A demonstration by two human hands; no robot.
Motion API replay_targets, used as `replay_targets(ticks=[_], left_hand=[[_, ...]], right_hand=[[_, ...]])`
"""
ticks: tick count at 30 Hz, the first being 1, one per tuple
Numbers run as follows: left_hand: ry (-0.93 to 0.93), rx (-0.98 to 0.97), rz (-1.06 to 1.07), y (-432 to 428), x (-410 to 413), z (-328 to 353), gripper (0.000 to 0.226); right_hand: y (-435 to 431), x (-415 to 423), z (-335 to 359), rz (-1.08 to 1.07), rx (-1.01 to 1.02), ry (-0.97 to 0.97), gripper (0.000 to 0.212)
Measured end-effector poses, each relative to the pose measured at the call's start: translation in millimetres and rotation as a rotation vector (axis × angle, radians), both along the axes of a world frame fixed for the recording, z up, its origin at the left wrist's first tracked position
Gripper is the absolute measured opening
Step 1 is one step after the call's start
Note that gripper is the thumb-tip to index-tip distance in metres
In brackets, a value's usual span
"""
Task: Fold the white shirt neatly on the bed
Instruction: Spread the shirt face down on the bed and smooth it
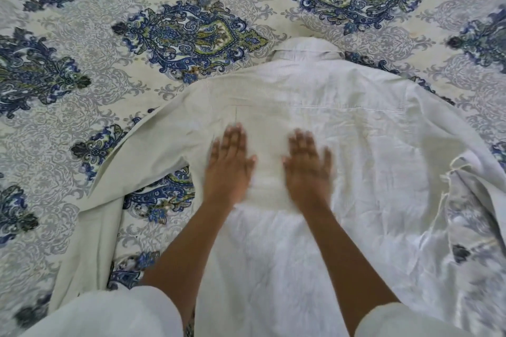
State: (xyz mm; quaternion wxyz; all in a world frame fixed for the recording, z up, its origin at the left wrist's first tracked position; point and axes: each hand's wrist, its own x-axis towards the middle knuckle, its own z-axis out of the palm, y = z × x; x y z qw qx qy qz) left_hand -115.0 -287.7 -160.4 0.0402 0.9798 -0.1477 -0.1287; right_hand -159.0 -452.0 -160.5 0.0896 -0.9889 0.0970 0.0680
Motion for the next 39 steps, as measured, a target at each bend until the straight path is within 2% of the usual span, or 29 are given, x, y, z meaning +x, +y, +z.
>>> replay_targets(ticks=[2, 4, 5, 6, 8, 10, 14, 16, 17, 19, 20, 22, 24, 26, 28, 30, 33, 36, 39], left_hand=[[-0.042, 0.053, 0.098, 33, -10, 1, 0.064], [-0.085, 0.067, 0.181, 42, -20, 9, 0.067], [-0.100, 0.053, 0.173, 34, -28, 13, 0.067], [-0.106, 0.021, 0.108, 19, -36, 14, 0.066], [-0.081, -0.023, -0.052, -6, -53, 10, 0.062], [-0.034, 0.001, -0.048, -4, -66, 8, 0.062], [-0.061, 0.077, 0.132, 41, -78, 8, 0.067], [-0.085, 0.055, 0.111, 40, -88, 18, 0.066], [-0.085, 0.027, 0.032, 32, -98, 19, 0.063], [-0.093, -0.025, -0.121, 19, -123, 17, 0.059], [-0.083, -0.045, -0.120, 20, -134, 15, 0.058], [-0.086, -0.081, 0.010, 37, -148, 11, 0.056], [-0.139, -0.146, 0.112, 65, -168, 11, 0.054], [-0.154, -0.301, 0.223, 81, -183, 20, 0.053], [-0.120, -0.476, 0.416, 82, -193, 28, 0.046], [-0.011, -0.609, 0.614, 77, -195, 34, 0.036], [0.091, -0.664, 0.714, 73, -187, 39, 0.023], [0.203, -0.693, 0.814, 73, -174, 41, 0.015], [0.274, -0.682, 0.959, 79, -161, 37, 0.011]], right_hand=[[-34, -21, -4, -0.190, -0.051, -0.019, 0.055], [-46, -34, -2, -0.364, -0.017, -0.027, 0.060], [-35, -36, 2, -0.372, -0.001, -0.064, 0.060], [-17, -38, 6, -0.308, -0.007, -0.106, 0.057], [23, -45, 4, -0.045, -0.032, -0.114, 0.052], [34, -62, -1, 0.098, -0.019, -0.044, 0.051], [-6, -96, -5, -0.140, -0.031, -0.030, 0.053], [4, -97, 3, -0.279, -0.021, -0.049, 0.055], [21, -96, 9, -0.260, -0.008, -0.086, 0.055], [62, -102, 9, 0.001, -0.002, -0.103, 0.049], [72, -112, 7, 0.123, 0.000, -0.092, 0.050], [63, -133, -1, 0.153, 0.031, -0.050, 0.051], [42, -154, -6, 0.010, 0.010, -0.048, 0.050], [39, -164, 2, -0.092, 0.041, -0.068, 0.050], [60, -159, 16, -0.076, 0.119, -0.116, 0.048], [85, -156, 29, -0.003, 0.236, -0.182, 0.041], [106, -156, 39, 0.069, 0.391, -0.204, 0.034], [116, -153, 40, 0.133, 0.409, -0.100, 0.028], [111, -141, 35, -0.011, 0.368, 0.016, 0.028]])
